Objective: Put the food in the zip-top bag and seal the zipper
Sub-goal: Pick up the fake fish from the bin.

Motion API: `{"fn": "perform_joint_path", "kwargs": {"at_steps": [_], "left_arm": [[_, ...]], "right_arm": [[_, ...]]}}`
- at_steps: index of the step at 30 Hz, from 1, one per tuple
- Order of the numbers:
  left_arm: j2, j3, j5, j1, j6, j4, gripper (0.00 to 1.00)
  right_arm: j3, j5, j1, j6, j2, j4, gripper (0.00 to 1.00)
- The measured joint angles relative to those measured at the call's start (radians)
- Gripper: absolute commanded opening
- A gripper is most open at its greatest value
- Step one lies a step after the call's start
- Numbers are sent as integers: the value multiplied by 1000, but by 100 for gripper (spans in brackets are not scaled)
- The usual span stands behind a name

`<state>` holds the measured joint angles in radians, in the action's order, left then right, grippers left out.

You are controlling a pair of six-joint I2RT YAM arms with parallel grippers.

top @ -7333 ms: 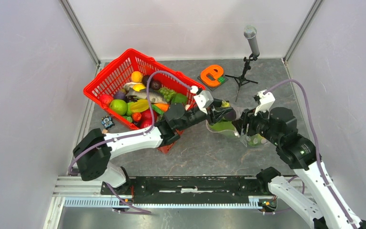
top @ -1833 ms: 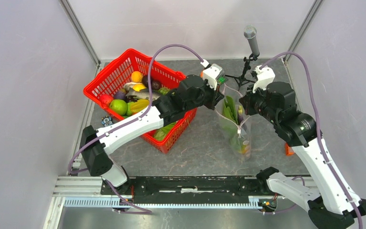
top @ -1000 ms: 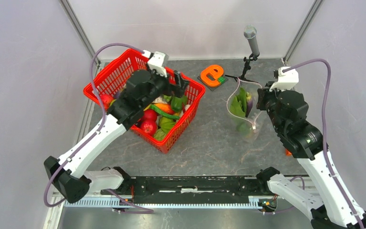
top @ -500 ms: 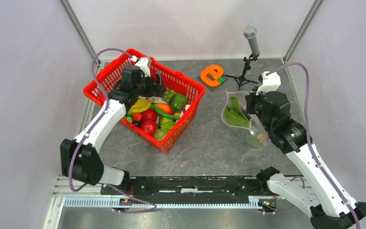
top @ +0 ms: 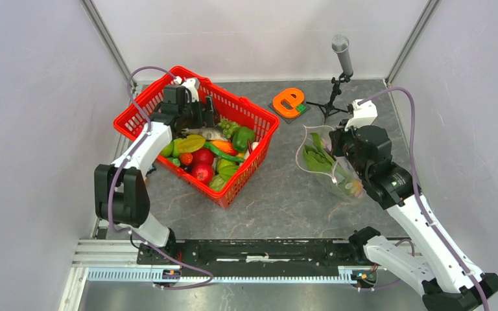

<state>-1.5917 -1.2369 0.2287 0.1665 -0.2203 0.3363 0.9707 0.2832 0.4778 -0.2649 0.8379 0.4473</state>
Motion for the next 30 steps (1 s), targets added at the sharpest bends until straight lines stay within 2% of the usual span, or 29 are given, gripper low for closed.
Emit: {"fn": "perform_joint_path", "kwargs": {"at_steps": [4,8,11,18,22,26,30], "left_arm": [[-19,-24,10,-2,8,24,100],[-100,-142,14,-2,44,111,100],[-141,-171,15,-2,99,162,100],[-232,-274,25,-1,306,324,100],[-265,-338,103,-4,425,414,100],[-265,-356,187,-15,545,523,100],[-265,-355,192,-14,608,571,100]], "right_arm": [[-12,-5,0,0,-3,-12,0],[-26,-11,0,0,-10,-27,0],[-29,-18,0,0,-9,-30,0],[-31,-39,0,1,-5,-35,0],[-31,-43,0,5,-5,-36,0],[-37,-46,0,6,-5,-39,0],[-42,-60,0,9,-5,-42,0]]}}
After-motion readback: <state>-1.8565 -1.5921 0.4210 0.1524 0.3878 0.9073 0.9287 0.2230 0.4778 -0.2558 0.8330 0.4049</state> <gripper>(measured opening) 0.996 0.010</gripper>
